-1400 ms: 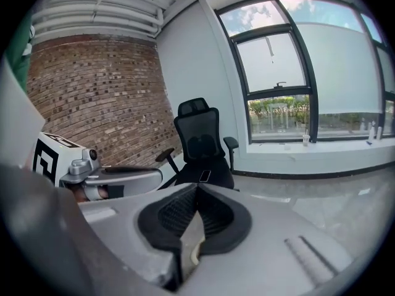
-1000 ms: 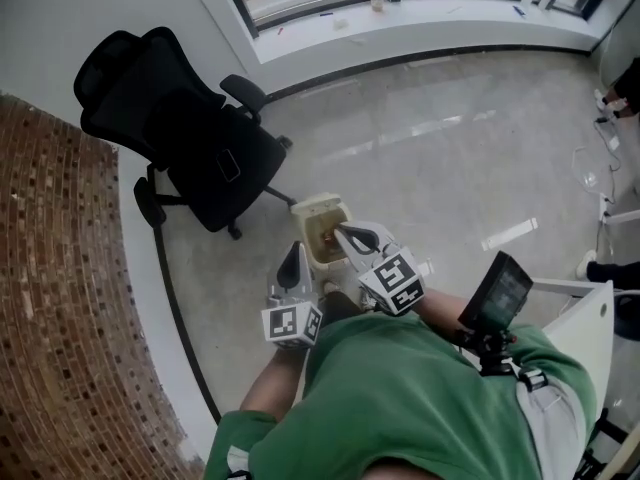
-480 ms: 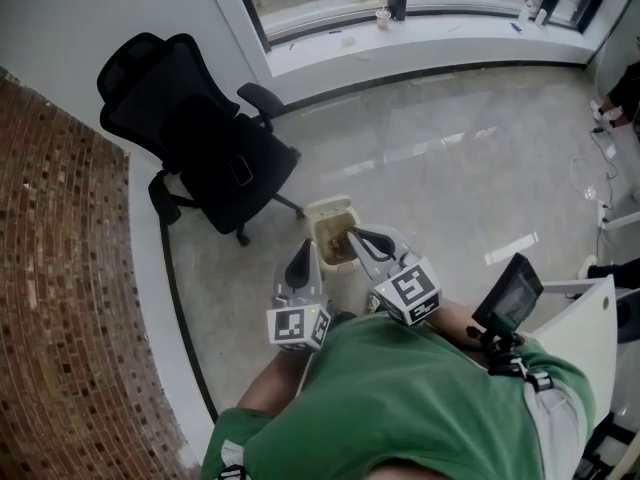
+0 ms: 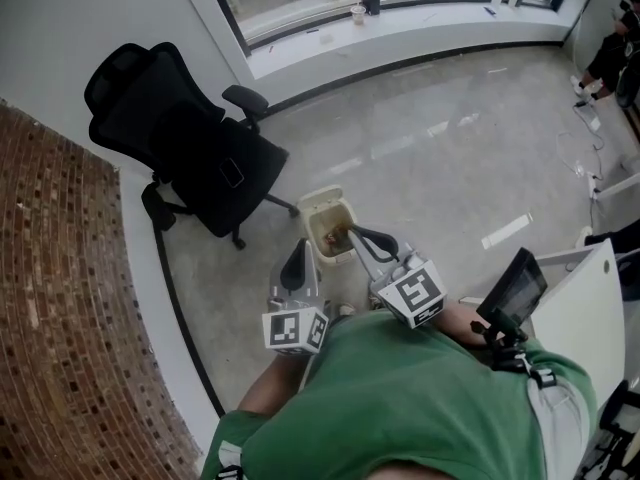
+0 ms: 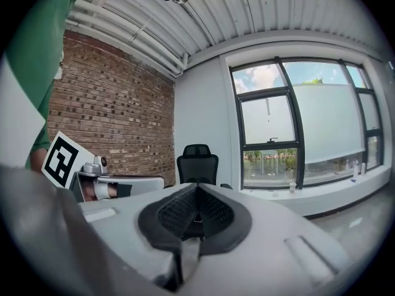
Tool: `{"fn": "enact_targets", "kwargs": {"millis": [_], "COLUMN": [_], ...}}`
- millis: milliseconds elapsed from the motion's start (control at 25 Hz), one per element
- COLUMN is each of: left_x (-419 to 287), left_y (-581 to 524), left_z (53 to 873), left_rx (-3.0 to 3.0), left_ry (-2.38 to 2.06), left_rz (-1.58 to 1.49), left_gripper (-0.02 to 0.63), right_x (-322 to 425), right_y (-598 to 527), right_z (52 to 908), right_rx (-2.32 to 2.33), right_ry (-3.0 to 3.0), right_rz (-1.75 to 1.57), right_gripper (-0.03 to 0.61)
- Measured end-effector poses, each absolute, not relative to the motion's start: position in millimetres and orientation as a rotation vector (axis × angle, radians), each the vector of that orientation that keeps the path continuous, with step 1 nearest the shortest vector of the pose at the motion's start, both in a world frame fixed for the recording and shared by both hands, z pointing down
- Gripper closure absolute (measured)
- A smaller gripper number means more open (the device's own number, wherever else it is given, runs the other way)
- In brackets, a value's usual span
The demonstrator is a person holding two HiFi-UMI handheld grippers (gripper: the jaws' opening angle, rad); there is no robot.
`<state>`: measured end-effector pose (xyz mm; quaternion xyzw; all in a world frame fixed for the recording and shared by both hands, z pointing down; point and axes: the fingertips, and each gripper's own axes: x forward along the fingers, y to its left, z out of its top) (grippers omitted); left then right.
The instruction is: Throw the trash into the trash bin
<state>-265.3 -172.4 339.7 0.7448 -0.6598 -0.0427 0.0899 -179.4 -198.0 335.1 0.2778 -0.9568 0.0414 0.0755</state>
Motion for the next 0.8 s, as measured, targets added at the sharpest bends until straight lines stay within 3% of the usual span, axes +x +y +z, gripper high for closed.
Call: {"fn": "enact_targets", "kwargs": {"millis": [800], "left_x": [-246], "left_y": [-164], "left_z": [342], "left_rx": [2.248], "left_ry": [-1.920], "left_rz": [-0.113], "left_gripper": [0.607], "right_x": [-164], "right_y": [-187], "right_z": [335], "right_rx": [0.899], "right_ry": [-2.869], "right_rz": [0.135], "right_gripper": [0.576]}}
